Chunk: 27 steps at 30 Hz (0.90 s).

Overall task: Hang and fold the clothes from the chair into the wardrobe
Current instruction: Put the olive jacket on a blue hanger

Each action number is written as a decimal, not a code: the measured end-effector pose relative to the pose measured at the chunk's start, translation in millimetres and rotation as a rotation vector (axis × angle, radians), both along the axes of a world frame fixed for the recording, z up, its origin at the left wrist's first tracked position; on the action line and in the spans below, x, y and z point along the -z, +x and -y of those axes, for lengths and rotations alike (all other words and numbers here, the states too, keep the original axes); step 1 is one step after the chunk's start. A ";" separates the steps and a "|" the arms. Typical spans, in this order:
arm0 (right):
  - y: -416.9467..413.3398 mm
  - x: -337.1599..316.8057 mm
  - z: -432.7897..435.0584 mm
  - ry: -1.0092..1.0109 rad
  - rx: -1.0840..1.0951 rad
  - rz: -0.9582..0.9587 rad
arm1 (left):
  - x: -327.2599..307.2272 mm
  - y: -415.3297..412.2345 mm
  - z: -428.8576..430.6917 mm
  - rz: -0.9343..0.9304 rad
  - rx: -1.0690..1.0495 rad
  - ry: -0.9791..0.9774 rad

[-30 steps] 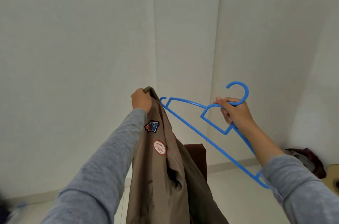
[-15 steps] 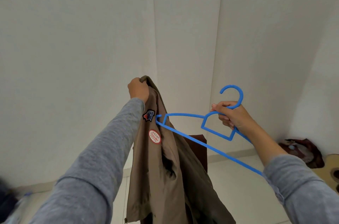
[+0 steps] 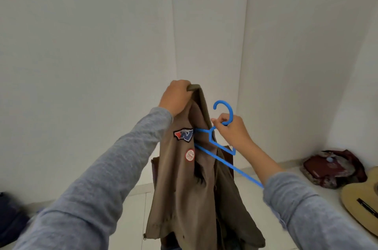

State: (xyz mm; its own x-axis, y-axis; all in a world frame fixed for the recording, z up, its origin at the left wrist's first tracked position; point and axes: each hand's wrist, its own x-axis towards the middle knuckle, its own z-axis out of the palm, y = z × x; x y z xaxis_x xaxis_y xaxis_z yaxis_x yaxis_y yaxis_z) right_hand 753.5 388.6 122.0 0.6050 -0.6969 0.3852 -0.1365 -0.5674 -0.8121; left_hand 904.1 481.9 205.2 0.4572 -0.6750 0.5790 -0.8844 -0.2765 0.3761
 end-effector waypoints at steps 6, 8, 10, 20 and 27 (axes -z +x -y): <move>9.7 22.2 -6.2 0.242 0.130 0.330 | 16.0 -38.7 -16.5 -0.181 0.368 0.576; 8.8 28.9 -8.5 0.246 0.121 0.382 | 33.5 -38.0 -22.5 -0.448 0.436 0.655; 7.9 37.7 -11.5 0.264 0.093 0.414 | 49.1 -37.3 -27.3 -0.609 0.484 0.665; -0.6 46.4 -16.6 0.395 -0.001 0.457 | 55.8 19.6 -35.2 0.190 0.174 0.433; -8.8 34.9 -13.4 0.382 -0.158 0.334 | 68.9 2.5 -12.8 0.546 0.130 0.574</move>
